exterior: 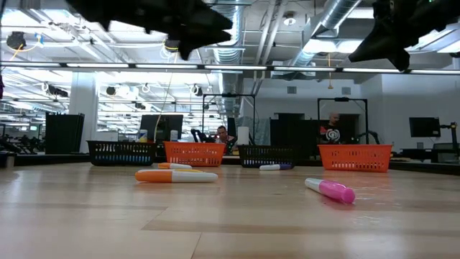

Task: Pick & Place Markers
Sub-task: Put the top orange small highlighter pen into the left orange bin

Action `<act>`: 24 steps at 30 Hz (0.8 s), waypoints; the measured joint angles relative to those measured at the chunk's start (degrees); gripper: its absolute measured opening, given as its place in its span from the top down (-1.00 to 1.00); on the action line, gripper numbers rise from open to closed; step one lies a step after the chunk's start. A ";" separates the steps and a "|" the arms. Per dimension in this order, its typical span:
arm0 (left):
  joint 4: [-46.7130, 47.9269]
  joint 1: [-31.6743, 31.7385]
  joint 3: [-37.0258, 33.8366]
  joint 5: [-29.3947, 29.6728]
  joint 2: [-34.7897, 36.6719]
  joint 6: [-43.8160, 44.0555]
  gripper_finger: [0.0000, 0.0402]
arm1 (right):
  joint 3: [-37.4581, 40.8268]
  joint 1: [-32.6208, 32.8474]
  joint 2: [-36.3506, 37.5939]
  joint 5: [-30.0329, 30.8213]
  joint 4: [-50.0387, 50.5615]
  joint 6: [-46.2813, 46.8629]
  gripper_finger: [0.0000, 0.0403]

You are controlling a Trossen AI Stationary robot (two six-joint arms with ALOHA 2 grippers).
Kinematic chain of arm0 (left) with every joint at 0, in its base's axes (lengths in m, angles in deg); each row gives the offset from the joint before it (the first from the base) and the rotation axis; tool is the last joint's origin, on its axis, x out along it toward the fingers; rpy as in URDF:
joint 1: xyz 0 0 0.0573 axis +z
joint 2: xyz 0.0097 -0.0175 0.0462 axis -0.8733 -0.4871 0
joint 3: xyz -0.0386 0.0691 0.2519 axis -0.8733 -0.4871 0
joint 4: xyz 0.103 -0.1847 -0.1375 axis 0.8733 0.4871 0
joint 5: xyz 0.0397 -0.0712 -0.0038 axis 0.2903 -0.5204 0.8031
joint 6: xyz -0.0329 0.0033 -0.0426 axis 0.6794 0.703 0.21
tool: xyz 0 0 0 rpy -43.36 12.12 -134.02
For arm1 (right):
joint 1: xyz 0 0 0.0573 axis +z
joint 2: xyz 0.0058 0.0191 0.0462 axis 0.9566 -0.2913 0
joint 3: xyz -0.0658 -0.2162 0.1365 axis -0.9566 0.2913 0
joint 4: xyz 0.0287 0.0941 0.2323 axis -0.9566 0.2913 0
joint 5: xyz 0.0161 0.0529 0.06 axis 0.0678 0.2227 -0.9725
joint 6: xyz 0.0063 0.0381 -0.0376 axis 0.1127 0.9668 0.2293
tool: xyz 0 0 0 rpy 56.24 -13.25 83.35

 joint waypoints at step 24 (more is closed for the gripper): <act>32.39 10.99 10.64 -0.14 -8.87 42.76 0.31 | 0.00 7.08 -0.07 2.84 0.09 -1.62 0.95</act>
